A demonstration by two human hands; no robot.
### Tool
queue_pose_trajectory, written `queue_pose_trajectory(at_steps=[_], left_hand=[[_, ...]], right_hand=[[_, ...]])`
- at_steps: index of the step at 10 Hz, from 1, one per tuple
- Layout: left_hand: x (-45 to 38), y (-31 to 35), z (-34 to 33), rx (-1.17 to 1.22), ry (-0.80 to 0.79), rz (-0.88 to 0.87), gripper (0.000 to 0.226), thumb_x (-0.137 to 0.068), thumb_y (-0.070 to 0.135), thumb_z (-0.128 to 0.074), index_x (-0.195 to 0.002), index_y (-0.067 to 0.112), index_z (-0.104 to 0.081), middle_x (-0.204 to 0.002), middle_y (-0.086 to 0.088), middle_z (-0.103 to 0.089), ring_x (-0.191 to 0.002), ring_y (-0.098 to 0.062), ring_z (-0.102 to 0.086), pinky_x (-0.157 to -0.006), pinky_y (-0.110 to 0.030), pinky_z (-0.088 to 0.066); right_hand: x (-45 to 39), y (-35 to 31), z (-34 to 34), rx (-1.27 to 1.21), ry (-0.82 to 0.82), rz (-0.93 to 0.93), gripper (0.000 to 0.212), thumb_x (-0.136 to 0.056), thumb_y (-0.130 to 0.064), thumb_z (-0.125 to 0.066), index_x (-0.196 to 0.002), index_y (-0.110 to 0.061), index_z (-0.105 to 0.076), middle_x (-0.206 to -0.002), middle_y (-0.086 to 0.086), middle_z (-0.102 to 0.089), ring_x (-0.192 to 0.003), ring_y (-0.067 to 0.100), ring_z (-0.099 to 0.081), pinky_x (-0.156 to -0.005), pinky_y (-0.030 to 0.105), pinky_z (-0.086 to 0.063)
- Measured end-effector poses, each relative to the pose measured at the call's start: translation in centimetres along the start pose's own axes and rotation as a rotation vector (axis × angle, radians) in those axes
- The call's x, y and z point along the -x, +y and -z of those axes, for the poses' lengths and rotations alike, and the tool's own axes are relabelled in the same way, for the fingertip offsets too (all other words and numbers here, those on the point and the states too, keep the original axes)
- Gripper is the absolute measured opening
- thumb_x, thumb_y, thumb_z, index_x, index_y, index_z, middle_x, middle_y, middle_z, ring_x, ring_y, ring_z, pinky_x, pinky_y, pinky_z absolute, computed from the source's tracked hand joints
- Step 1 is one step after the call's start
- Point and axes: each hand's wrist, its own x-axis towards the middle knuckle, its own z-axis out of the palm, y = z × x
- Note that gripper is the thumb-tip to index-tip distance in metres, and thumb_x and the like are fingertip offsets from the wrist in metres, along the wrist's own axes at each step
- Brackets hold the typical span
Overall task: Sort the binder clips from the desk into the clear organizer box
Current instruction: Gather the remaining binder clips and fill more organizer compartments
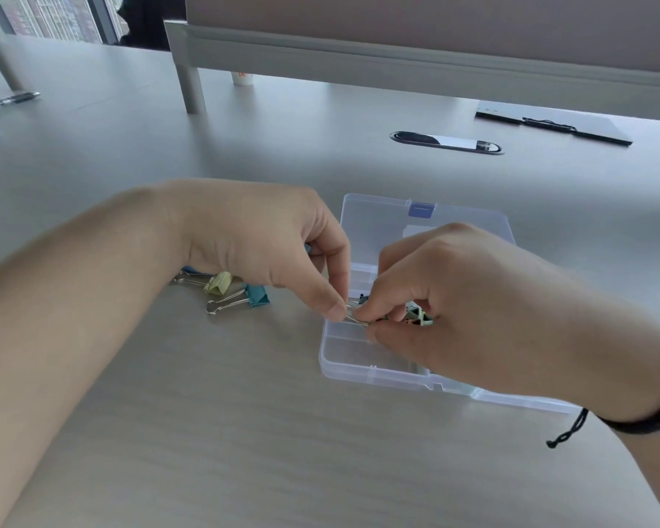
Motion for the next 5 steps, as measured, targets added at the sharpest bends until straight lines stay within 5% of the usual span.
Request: queue_pose_trajectory(at_steps=[2, 3, 5], left_hand=[[0.06, -0.26, -0.02, 0.066, -0.030, 0.042, 0.023, -0.066, 0.043, -0.081, -0.074, 0.021, -0.075, -0.048, 0.006, -0.039, -0.046, -0.012, -0.030, -0.051, -0.031, -0.022], [-0.43, -0.06, 0.02, 0.400, 0.011, 0.068, 0.037, -0.074, 0.050, -0.068, -0.088, 0.018, -0.076, -0.051, 0.006, -0.037, -0.043, -0.011, -0.027, -0.044, -0.024, -0.014], [-0.76, 0.12, 0.03, 0.885, 0.086, 0.130, 0.059, -0.098, 0.052, -0.044, -0.121, 0.002, -0.063, -0.065, 0.005, -0.062, -0.046, -0.006, -0.057, -0.038, -0.016, -0.043]], right_hand=[[-0.04, -0.10, -0.17, -0.060, 0.014, 0.013, 0.020, -0.080, -0.033, -0.064, -0.093, -0.044, -0.074, -0.075, -0.014, -0.062, -0.069, 0.007, -0.058, -0.059, 0.034, -0.052], [0.00, -0.13, -0.07, -0.075, 0.008, -0.008, 0.019, -0.081, -0.031, -0.067, -0.093, -0.042, -0.076, -0.077, -0.015, -0.065, -0.069, 0.006, -0.058, -0.062, 0.033, -0.053], [0.10, 0.08, -0.02, -0.093, -0.028, -0.022, 0.017, -0.084, -0.038, -0.064, -0.096, -0.041, -0.075, -0.076, -0.015, -0.065, -0.071, 0.004, -0.058, -0.063, 0.026, -0.050]])
